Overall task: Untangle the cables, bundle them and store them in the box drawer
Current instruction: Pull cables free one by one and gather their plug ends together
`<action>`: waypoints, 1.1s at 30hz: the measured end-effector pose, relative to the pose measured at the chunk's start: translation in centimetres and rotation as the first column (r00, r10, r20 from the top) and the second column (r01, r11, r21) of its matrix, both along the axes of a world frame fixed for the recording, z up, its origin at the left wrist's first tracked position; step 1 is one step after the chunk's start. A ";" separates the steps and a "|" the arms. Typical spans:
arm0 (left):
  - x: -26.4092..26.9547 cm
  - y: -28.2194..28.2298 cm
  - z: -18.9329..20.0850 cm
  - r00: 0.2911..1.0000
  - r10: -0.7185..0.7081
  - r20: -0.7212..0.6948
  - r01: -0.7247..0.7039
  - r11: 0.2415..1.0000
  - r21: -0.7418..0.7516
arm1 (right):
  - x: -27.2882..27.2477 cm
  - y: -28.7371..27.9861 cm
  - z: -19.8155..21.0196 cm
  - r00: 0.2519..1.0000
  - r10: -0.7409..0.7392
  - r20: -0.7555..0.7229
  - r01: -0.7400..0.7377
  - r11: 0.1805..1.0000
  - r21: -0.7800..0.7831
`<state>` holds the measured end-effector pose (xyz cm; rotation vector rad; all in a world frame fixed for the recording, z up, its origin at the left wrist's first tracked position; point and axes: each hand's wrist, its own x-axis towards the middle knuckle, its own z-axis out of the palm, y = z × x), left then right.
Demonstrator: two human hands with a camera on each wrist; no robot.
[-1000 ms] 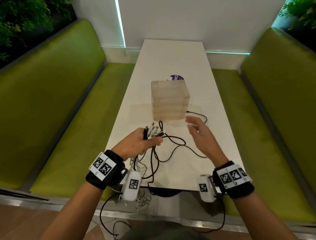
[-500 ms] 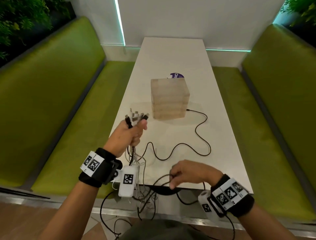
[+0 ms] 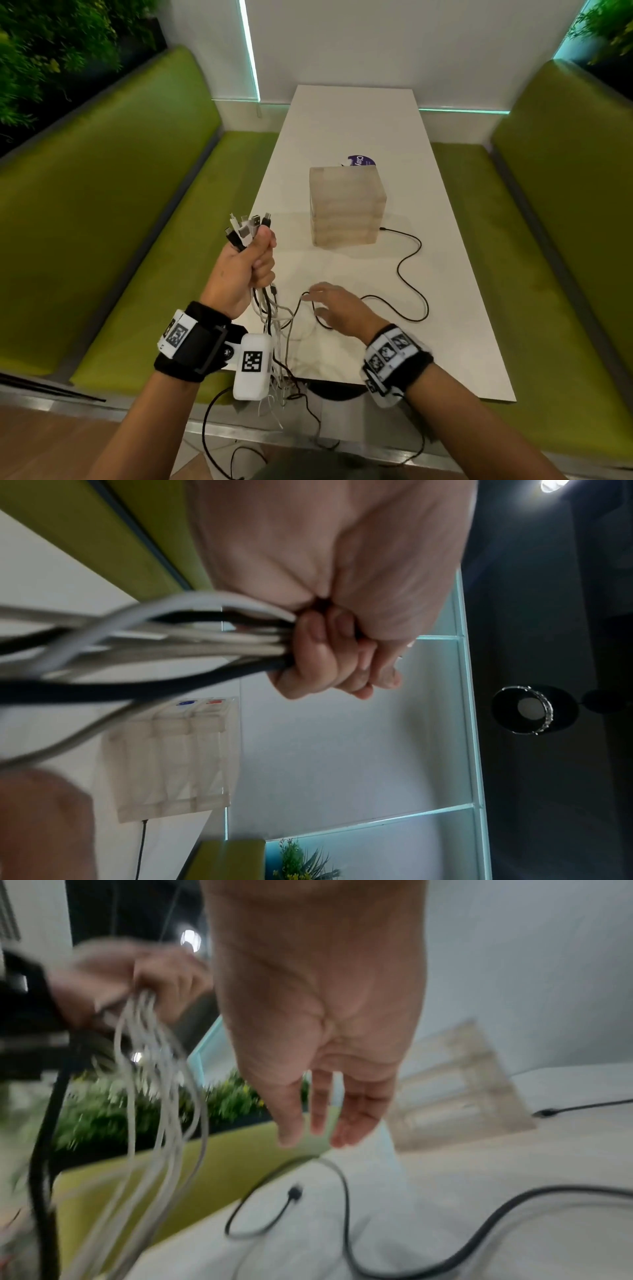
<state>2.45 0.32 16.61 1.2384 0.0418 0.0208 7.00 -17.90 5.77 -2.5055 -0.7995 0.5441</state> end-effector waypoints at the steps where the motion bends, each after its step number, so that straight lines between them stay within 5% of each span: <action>1: 0.0 0.0 0.0 1.000 0.016 -0.009 -0.016 1.000 -0.009 | 0.1 1.4 -0.4 0.998 0.059 0.010 -0.059 0.998 -0.011; 6: -0.2 0.4 -0.5 0.998 0.053 -0.027 -0.054 0.998 -0.033 | -0.2 3.8 -2.9 0.985 0.156 0.076 -0.141 0.974 -0.178; 10: 0.1 0.7 -1.8 0.984 0.121 -0.130 -0.123 0.992 -0.009 | 1.2 1.2 -1.4 0.973 -0.229 0.042 0.222 0.966 0.134; 13: 0.6 0.2 -2.8 0.971 0.135 -0.199 -0.143 0.989 -0.025 | 1.4 -0.7 2.3 0.866 -0.472 -0.166 0.477 0.680 0.557; 16: 1.2 -0.9 -2.9 0.964 0.113 -0.240 -0.125 0.991 -0.036 | -0.1 -1.4 6.0 0.890 -0.379 -0.254 0.434 0.530 0.729; 22: 2.0 -2.1 -2.2 0.974 0.022 -0.224 -0.065 0.980 -0.186 | -2.2 -1.4 7.0 0.960 -0.208 -0.189 0.281 0.665 0.692; 27: 2.1 -1.9 -0.8 0.978 0.022 -0.209 -0.101 0.922 -0.374 | -2.8 -1.7 6.9 0.957 -0.084 -0.276 0.231 0.796 0.560; 33: 2.2 -0.9 0.8 0.980 0.086 -0.180 -0.160 0.877 -0.454 | -2.7 -2.8 6.7 0.882 0.071 -0.466 0.085 0.948 0.305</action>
